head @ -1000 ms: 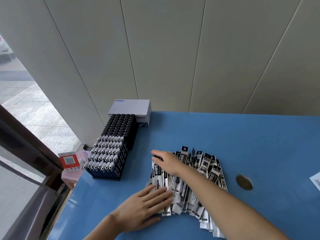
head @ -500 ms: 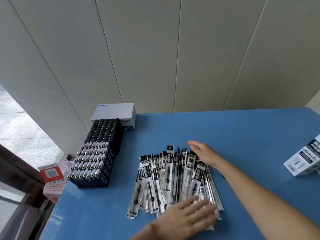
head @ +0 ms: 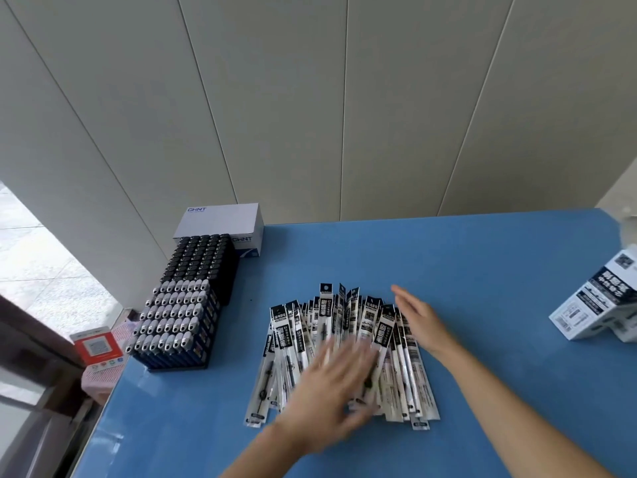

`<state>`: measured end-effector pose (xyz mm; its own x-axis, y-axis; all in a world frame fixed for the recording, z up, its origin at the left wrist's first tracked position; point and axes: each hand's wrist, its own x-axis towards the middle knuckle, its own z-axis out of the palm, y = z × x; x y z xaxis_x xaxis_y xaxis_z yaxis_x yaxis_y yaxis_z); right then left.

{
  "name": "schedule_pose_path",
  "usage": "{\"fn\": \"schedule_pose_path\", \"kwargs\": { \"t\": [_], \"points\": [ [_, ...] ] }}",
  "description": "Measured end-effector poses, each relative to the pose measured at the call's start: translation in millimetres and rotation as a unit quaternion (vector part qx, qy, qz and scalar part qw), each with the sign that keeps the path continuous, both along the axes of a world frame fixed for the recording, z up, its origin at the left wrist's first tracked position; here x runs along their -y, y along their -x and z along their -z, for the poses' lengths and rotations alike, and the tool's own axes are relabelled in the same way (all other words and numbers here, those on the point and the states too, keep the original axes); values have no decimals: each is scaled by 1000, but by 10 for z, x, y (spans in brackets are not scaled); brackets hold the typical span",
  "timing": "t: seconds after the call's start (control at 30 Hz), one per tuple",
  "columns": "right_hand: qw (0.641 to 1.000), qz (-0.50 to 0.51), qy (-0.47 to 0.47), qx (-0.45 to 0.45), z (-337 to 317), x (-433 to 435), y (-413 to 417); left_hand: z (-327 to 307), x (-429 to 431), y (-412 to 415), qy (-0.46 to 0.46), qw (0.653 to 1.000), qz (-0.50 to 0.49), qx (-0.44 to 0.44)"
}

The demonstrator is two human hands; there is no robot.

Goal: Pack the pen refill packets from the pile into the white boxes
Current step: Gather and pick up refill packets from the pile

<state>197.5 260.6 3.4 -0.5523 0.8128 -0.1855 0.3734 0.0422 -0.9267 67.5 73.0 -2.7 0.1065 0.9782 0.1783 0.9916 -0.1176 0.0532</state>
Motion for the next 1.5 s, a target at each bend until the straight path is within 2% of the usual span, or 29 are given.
{"fn": "schedule_pose_path", "kwargs": {
  "t": [0.03, 0.1, 0.17, 0.23, 0.37, 0.6, 0.7, 0.87, 0.97, 1.03, 1.1, 1.33, 1.4, 1.5],
  "points": [
    [999, 42, 2, -18, -4, 64, -92, 29, 116, 170, -16, 992, -81, 100],
    [993, 112, 8, -48, 45, 249, -287, 135, 364, 497, -42, 931, -245, 267],
    [988, 142, 2, -60, 127, 447, -402, 185, 535, 706, -40, 864, -362, 347],
    [989, 135, -11, -58, 195, 566, -376, 212, 540, 755, -13, 837, -401, 372],
    [997, 66, -32, -17, 175, 661, -64, 186, 238, 552, 1, 833, -366, 416],
    [995, 8, -78, 61, 207, 938, 414, 160, -92, 37, 14, 845, -318, 430],
    [997, 4, -59, 53, 195, 959, 461, 176, -94, 32, 19, 841, -317, 439],
    [1000, -2, 3, -7, 122, 866, 246, 141, 31, 157, 13, 813, -311, 491],
    [999, 37, 11, -18, 153, 822, 36, 157, 166, 254, -13, 798, -327, 506],
    [995, 95, -5, 8, 177, 792, -117, 176, 255, 332, -44, 790, -356, 498],
    [988, 136, -37, 60, 193, 791, -220, 203, 334, 390, -74, 796, -381, 465],
    [962, 71, -102, 242, 72, 933, -11, 249, 411, 307, -99, 808, -406, 415],
    [959, 65, -92, 261, 50, 915, 60, 245, 413, 273, -101, 809, -405, 414],
    [969, 73, -41, 233, 8, 870, 88, 247, 430, 264, -107, 805, -406, 420]
  ]
}}
